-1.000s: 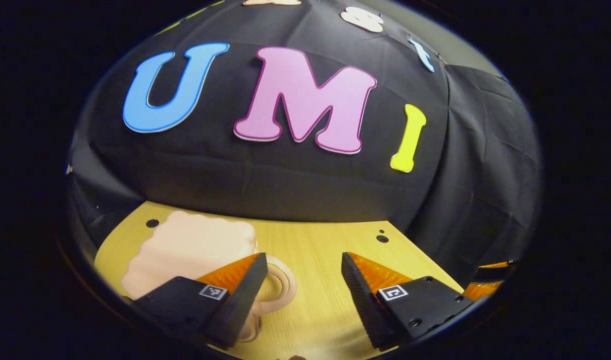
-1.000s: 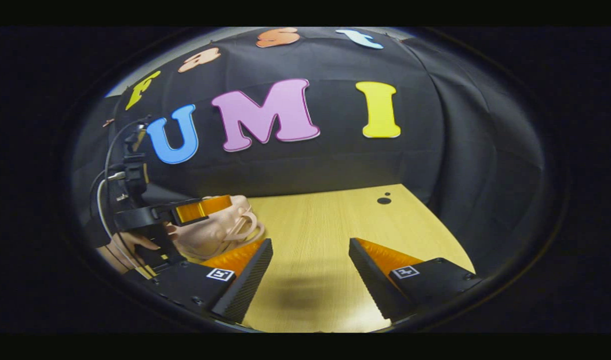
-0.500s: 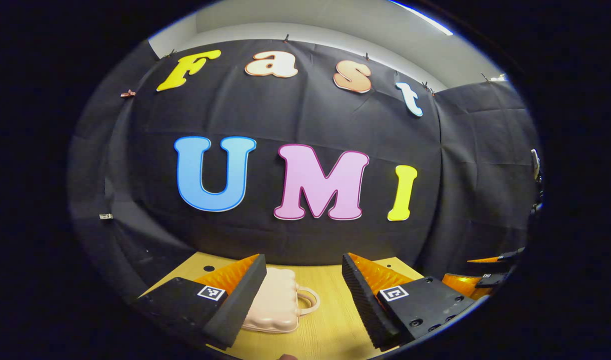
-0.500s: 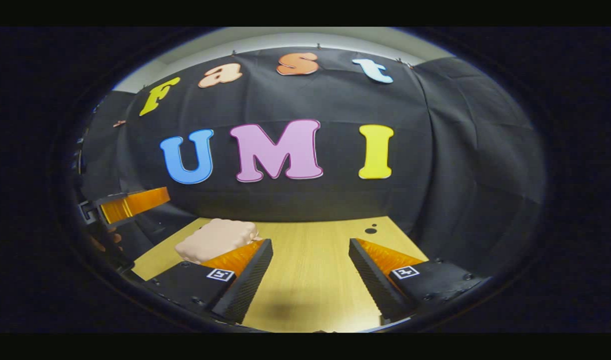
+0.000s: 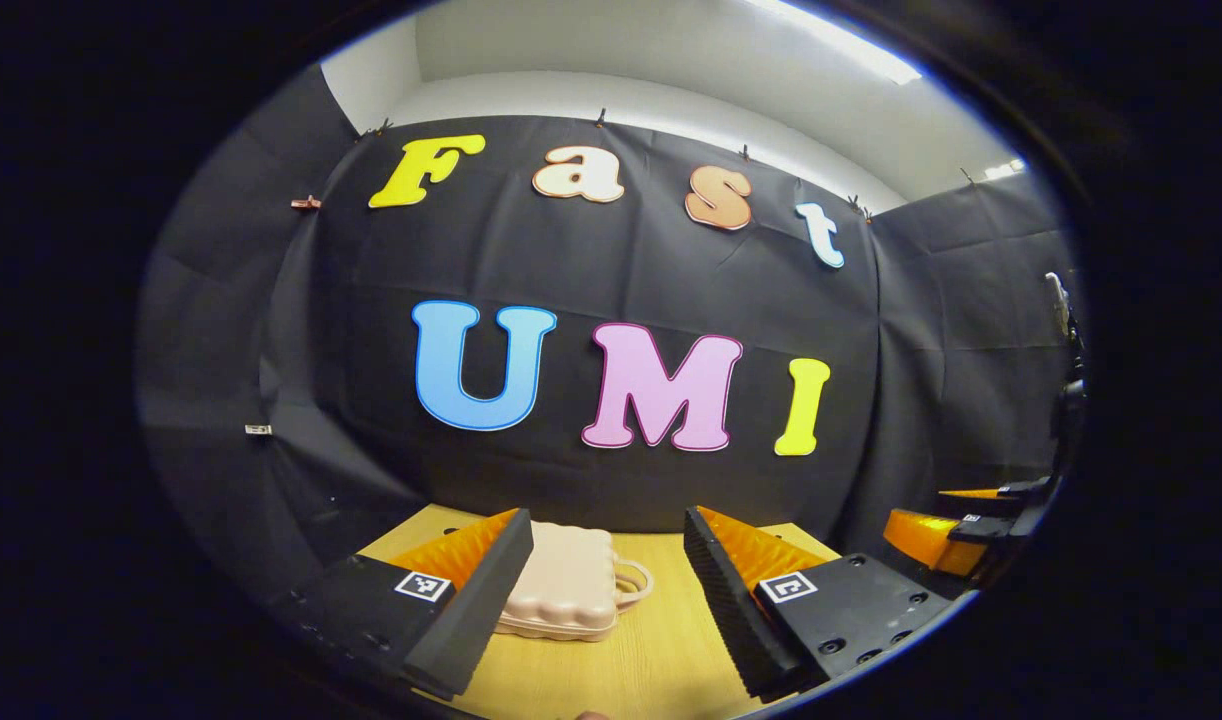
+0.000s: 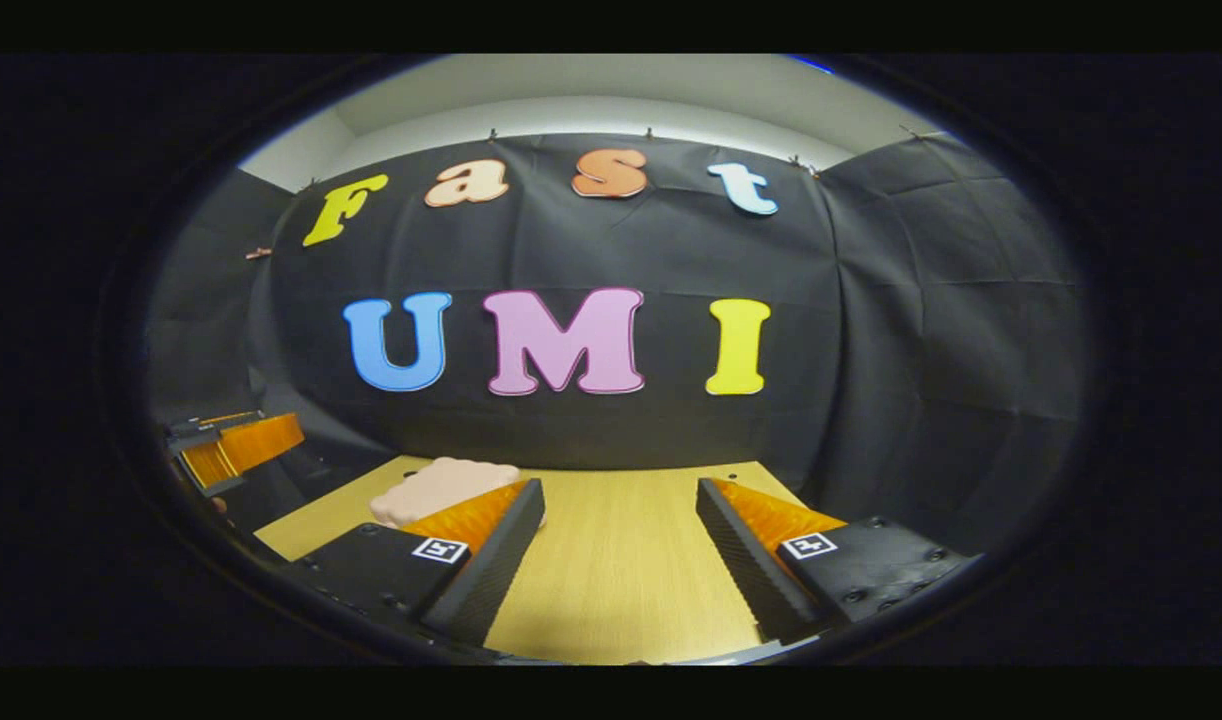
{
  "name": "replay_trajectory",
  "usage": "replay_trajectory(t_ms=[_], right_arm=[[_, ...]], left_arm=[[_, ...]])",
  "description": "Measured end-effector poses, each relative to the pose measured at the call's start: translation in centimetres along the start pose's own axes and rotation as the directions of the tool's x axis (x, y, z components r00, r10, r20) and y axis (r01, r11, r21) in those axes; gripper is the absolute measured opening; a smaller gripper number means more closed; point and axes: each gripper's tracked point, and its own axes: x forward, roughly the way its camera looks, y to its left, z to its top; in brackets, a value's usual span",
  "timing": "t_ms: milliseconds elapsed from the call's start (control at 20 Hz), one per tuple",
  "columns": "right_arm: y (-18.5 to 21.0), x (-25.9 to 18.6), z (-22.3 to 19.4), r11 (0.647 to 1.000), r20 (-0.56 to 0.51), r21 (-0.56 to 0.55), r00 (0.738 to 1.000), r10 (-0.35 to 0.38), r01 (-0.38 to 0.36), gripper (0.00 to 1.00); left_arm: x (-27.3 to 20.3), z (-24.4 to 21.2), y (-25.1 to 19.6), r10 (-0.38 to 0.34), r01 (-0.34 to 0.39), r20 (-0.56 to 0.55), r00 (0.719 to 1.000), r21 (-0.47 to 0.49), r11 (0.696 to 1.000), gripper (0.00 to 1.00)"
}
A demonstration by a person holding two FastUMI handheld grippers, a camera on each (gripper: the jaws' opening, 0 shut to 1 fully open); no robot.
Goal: First open the suitcase, pack the skin care products into it, and then close the suitcase.
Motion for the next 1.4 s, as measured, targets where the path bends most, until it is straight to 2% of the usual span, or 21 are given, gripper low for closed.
replay_trajectory(t_ms=[250, 600, 900, 1050, 1300, 1400], right_arm=[[0.4, -1.0, -0.4, 1.0, 0.002, 0.001, 1.0, -0.017, 0.017, 0.97], [1.2, -0.7, 0.9, 1.0, 0.041, -0.015, 0.999, -0.003, 0.004, 0.97], [1.9, -0.8, 0.7, 1.0, 0.04, -0.008, 0.999, -0.006, 0.006, 0.97], [2.4, -0.8, 0.0, 1.0, 0.023, 0.007, 1.0, -0.004, 0.004, 0.97], [3.0, -0.7, 0.4, 1.0, 0.034, 0.013, 0.999, 0.0, -0.001, 1.0], [3.3, -0.6, 0.3, 1.0, 0.03, 0.015, 1.0, 0.008, -0.009, 0.97]], left_arm=[[-0.5, -0.6, 1.7, 0.013, -0.013, -0.014, 1.0, 0.004, 1.0, 0.96], [0.0, 0.4, 3.8, 0.041, -0.041, 0.005, 0.999, 0.019, 0.999, 0.96], [0.2, -0.2, 4.5, 0.028, -0.027, -0.008, 1.0, 0.03, 0.999, 0.96], [-0.2, 0.0, 3.8, -0.008, 0.008, 0.01, 1.0, 0.002, 1.0, 0.96], [-0.7, 0.2, 4.2, -0.003, 0.003, 0.009, 1.0, 0.032, 0.999, 0.96], [-0.9, 0.2, 4.0, -0.005, 0.004, 0.009, 1.0, 0.034, 0.999, 0.96]])
